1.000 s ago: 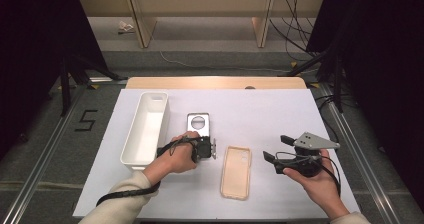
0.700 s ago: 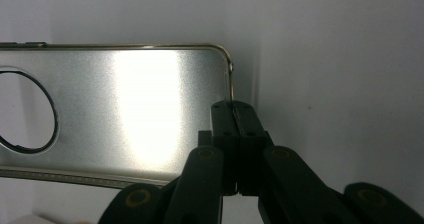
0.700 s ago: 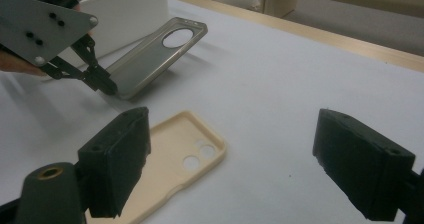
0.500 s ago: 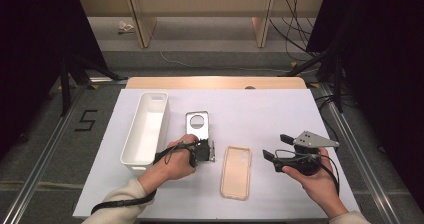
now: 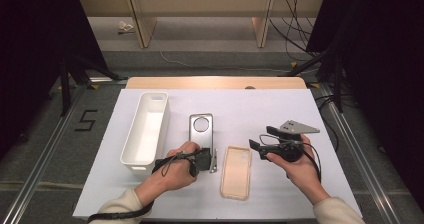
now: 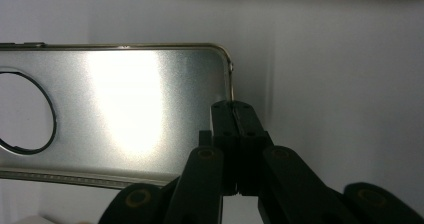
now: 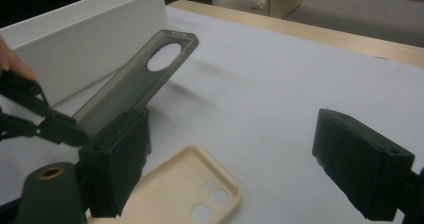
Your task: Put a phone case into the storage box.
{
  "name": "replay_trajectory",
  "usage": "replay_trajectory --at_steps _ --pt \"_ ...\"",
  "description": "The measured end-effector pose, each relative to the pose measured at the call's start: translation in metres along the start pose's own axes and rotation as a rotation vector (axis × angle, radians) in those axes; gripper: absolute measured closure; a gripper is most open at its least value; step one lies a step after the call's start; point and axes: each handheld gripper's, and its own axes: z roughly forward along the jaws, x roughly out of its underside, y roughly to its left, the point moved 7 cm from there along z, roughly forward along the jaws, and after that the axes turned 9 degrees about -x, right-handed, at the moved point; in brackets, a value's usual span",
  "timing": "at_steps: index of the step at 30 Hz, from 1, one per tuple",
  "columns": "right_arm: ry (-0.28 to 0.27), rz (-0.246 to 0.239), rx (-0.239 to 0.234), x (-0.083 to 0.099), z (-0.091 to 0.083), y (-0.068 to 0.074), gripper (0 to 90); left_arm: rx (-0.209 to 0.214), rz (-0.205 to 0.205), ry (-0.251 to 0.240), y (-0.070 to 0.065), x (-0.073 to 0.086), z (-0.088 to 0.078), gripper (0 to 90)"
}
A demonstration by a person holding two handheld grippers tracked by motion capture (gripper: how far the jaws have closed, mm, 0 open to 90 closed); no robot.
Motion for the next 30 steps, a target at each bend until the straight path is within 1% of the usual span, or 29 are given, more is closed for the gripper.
replay_trajectory --at_steps 1,2,3,4,5,6,7,9,10,11,12,13,14,16,17,19,21,22,23,24,25,26,27,29,30 --pt "0.001 0.005 -0.007 -0.004 0.009 0.001 16.9 -0.005 0.014 -0.003 0.000 -0.002 -0.002 89.0" --pt "0.001 0.005 -0.007 -0.004 0.009 0.001 16.9 -0.005 0.020 -0.004 -0.002 -0.003 -0.003 89.0" --pt "0.004 0.009 -0.014 -0.006 0.015 0.001 17.1 -0.009 0.018 -0.015 -0.003 -0.005 -0.005 89.0" --pt "0.005 0.015 -0.020 -0.008 0.021 0.002 17.1 -0.008 0.024 -0.014 -0.004 -0.006 -0.006 89.0" --pt "0.006 0.017 -0.023 -0.009 0.024 0.002 17.1 -0.017 0.039 -0.021 -0.004 -0.007 -0.007 89.0" --pt "0.009 0.019 -0.027 -0.011 0.031 0.003 17.1 -0.017 0.035 -0.030 -0.005 -0.009 -0.007 89.0" --pt "0.014 0.020 -0.032 -0.012 0.035 0.003 17.1 -0.011 0.042 -0.020 -0.006 -0.009 -0.008 89.0" --pt "0.015 0.026 -0.039 -0.014 0.043 0.004 17.1 -0.015 0.045 -0.024 -0.007 -0.010 -0.009 89.0" --pt "0.018 0.031 -0.042 -0.015 0.047 0.004 17.0 -0.008 0.042 -0.022 -0.009 -0.010 -0.009 89.0" --pt "0.020 0.036 -0.048 -0.016 0.052 0.005 17.0 -0.014 0.036 -0.037 -0.009 -0.011 -0.009 89.0" --pt "0.021 0.039 -0.050 -0.017 0.054 0.005 17.0 -0.006 0.018 -0.040 -0.011 -0.012 -0.009 89.0" --pt "0.021 0.047 -0.054 -0.018 0.058 0.005 17.1 -0.014 0.059 -0.027 -0.009 -0.012 -0.011 89.0" --pt "0.023 0.053 -0.060 -0.018 0.062 0.006 17.5 -0.018 0.058 -0.034 -0.009 -0.012 -0.011 89.0" --pt "0.025 0.068 -0.071 -0.019 0.068 0.006 18.1 -0.010 0.058 -0.028 -0.011 -0.013 -0.012 89.0" --pt "0.024 0.083 -0.073 -0.020 0.072 0.006 18.8 -0.015 0.065 -0.033 -0.010 -0.014 -0.013 89.0" --pt "0.026 0.111 -0.084 -0.020 0.078 0.006 19.8 -0.012 0.068 -0.042 -0.012 -0.016 -0.014 89.0" --pt "0.026 0.130 -0.088 -0.021 0.085 0.006 21.8 -0.013 0.063 -0.042 -0.013 -0.018 -0.016 89.0" --pt "0.026 0.143 -0.096 -0.022 0.088 0.006 22.6 -0.025 0.066 -0.052 -0.012 -0.019 -0.016 89.0" --pt "0.025 0.147 -0.097 -0.023 0.091 0.006 22.9 -0.015 0.069 -0.044 -0.013 -0.020 -0.017 89.0" --pt "0.031 0.155 -0.101 -0.024 0.096 0.006 24.9 -0.014 0.064 -0.049 -0.014 -0.020 -0.018 89.0" --pt "0.031 0.155 -0.101 -0.024 0.096 0.006 24.9 -0.026 0.076 -0.060 -0.013 -0.022 -0.019 89.0" --pt "0.030 0.171 -0.112 -0.025 0.100 0.006 27.1 -0.027 0.082 -0.063 -0.013 -0.023 -0.020 89.0" --pt "0.030 0.171 -0.112 -0.025 0.100 0.006 27.1 -0.027 0.082 -0.063 -0.013 -0.023 -0.020 89.0" --pt "0.035 0.185 -0.123 -0.025 0.104 0.006 31.6 -0.020 0.077 -0.064 -0.015 -0.025 -0.021 89.0" --pt "0.041 0.192 -0.128 -0.024 0.106 0.006 33.6 -0.030 0.082 -0.071 -0.014 -0.026 -0.021 89.0"
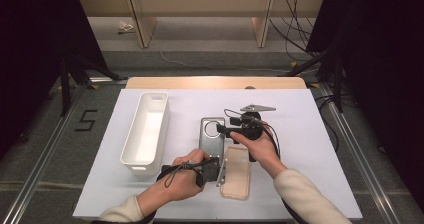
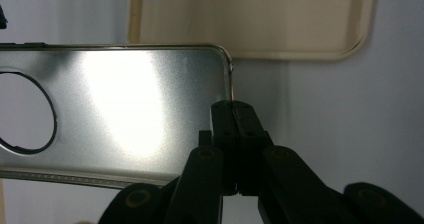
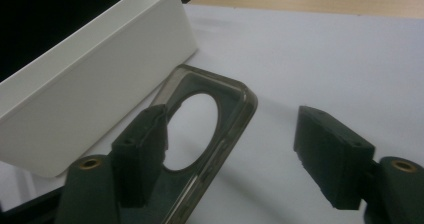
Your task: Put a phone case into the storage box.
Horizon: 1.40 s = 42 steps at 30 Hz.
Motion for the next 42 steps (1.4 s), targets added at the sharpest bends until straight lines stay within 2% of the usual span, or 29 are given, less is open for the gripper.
replay_trajectory --at_steps 7,10,19,21,27,29,34,37,38,39,40,41,42 --pt "0.000 0.076 -0.056 -0.001 0.008 0.001 62.4 -0.001 -0.004 -0.004 0.001 -0.002 -0.003 89.0" --pt "-0.020 0.095 -0.068 -0.004 0.009 0.003 68.9 -0.004 -0.003 -0.007 0.002 -0.001 -0.003 89.0" --pt "-0.039 0.128 -0.079 -0.006 0.005 0.007 73.8 -0.001 -0.012 -0.013 0.001 -0.001 -0.001 88.9" --pt "-0.039 0.133 -0.077 -0.007 0.004 0.008 75.1 -0.001 -0.001 -0.003 0.001 0.000 -0.001 88.8" --pt "-0.062 0.131 -0.101 -0.012 0.001 0.015 78.9 -0.008 0.003 -0.001 0.003 0.001 -0.001 88.6" --pt "-0.070 0.120 -0.109 -0.014 0.000 0.018 80.1 -0.008 -0.010 -0.006 0.003 0.001 -0.001 88.5" --pt "-0.087 0.113 -0.123 -0.019 -0.003 0.022 80.9 -0.022 -0.010 -0.015 0.006 0.001 -0.001 88.1" --pt "-0.099 0.105 -0.126 -0.022 -0.005 0.025 81.8 -0.025 -0.034 -0.035 0.008 0.000 -0.003 86.1" --pt "-0.091 0.072 -0.098 -0.023 -0.006 0.024 81.8 -0.035 -0.042 -0.047 0.010 0.000 -0.004 83.4" --pt "-0.082 0.028 -0.067 -0.023 -0.007 0.023 81.8 -0.036 -0.067 -0.066 0.011 -0.001 -0.006 82.0" --pt "-0.097 0.065 -0.091 -0.023 -0.008 0.023 81.8 -0.041 -0.088 -0.088 0.013 -0.001 -0.009 80.5" --pt "-0.111 0.081 -0.097 -0.024 -0.009 0.023 81.8 -0.048 -0.099 -0.099 0.015 -0.001 -0.010 78.8" --pt "-0.112 0.058 -0.081 -0.025 -0.011 0.022 81.8 -0.050 -0.117 -0.112 0.017 -0.001 -0.013 76.5"
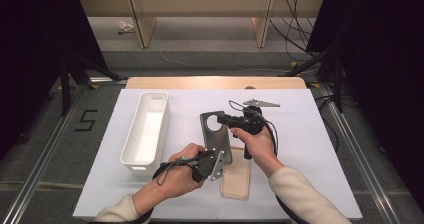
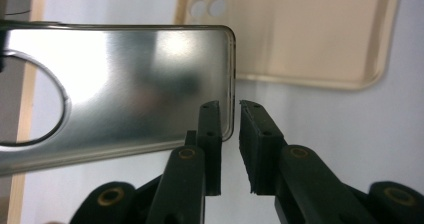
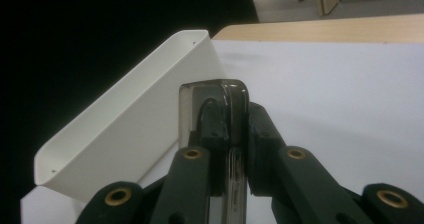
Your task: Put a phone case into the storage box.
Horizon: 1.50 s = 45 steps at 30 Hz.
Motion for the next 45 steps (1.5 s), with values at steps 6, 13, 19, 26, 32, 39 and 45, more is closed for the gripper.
replay_trajectory --at_steps 6,13,19,26,32,39,45 --pt "-0.030 -0.004 -0.014 -0.006 -0.005 0.003 81.8 -0.034 -0.202 -0.088 0.016 0.007 -0.010 64.0" --pt "-0.077 -0.013 -0.026 -0.014 -0.015 0.007 81.8 -0.059 -0.493 -0.199 0.029 0.022 -0.017 43.0" --pt "-0.087 -0.027 -0.027 -0.015 -0.023 0.009 81.7 -0.087 -0.692 -0.279 0.039 0.035 -0.020 32.6" --pt "-0.101 -0.043 -0.037 -0.014 -0.032 0.013 81.7 -0.084 -0.824 -0.322 0.042 0.047 -0.016 30.0" --pt "-0.099 -0.047 -0.063 -0.009 -0.034 0.021 81.7 -0.082 -0.897 -0.365 0.049 0.051 -0.018 31.4" --pt "-0.094 -0.054 -0.082 -0.004 -0.033 0.028 81.6 -0.064 -0.963 -0.419 0.059 0.045 -0.021 34.3" --pt "-0.092 -0.062 -0.091 -0.002 -0.032 0.032 81.7 -0.062 -0.977 -0.450 0.068 0.038 -0.025 36.9"
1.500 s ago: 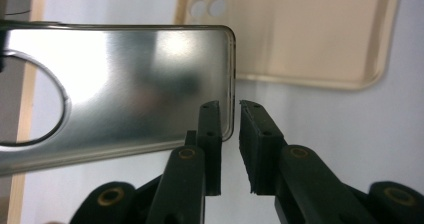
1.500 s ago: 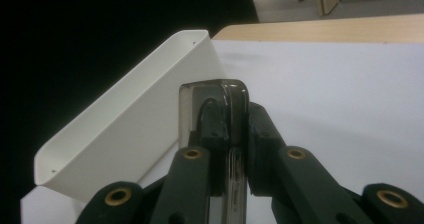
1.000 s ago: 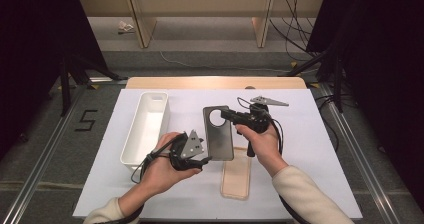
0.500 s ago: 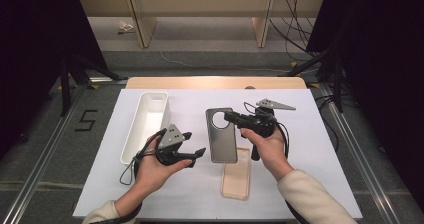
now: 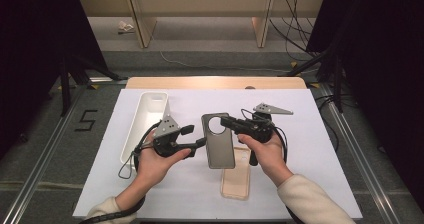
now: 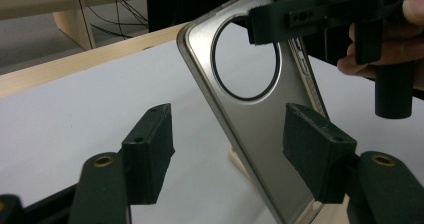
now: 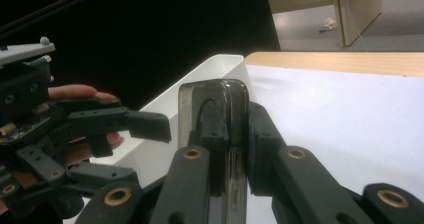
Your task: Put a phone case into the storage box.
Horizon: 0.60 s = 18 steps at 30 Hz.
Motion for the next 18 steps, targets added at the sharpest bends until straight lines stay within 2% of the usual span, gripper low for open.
replay_trajectory --at_steps 12,18 --pt "-0.004 0.001 0.000 0.0031 -0.0018 0.0010 81.6 0.007 -0.011 -0.005 0.0001 -0.0051 0.0051 38.6" --pt "-0.006 0.000 -0.004 0.0042 -0.0017 0.0022 81.6 0.016 -0.016 -0.018 -0.0018 -0.0102 0.0067 43.3"
